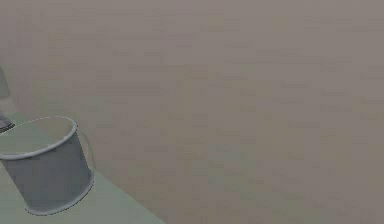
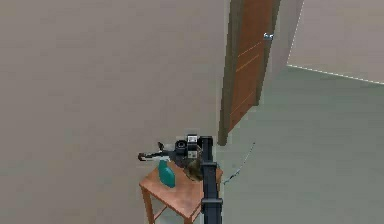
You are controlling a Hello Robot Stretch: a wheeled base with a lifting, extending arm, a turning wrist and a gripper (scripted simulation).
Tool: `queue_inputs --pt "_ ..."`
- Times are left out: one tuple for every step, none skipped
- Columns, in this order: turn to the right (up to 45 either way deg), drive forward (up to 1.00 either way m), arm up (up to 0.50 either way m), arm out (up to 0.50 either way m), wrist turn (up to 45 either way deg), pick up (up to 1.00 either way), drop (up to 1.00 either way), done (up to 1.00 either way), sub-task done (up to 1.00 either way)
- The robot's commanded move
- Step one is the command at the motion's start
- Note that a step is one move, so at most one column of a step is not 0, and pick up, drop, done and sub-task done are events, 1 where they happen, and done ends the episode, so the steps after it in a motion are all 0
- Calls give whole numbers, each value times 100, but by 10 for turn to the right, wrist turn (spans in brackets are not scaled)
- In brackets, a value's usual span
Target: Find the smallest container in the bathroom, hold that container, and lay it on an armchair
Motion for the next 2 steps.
queue_inputs --pt "0 0 0 0 240 0 0 0 0" --pt "0 0 -30 0 0 0 0 0 0"
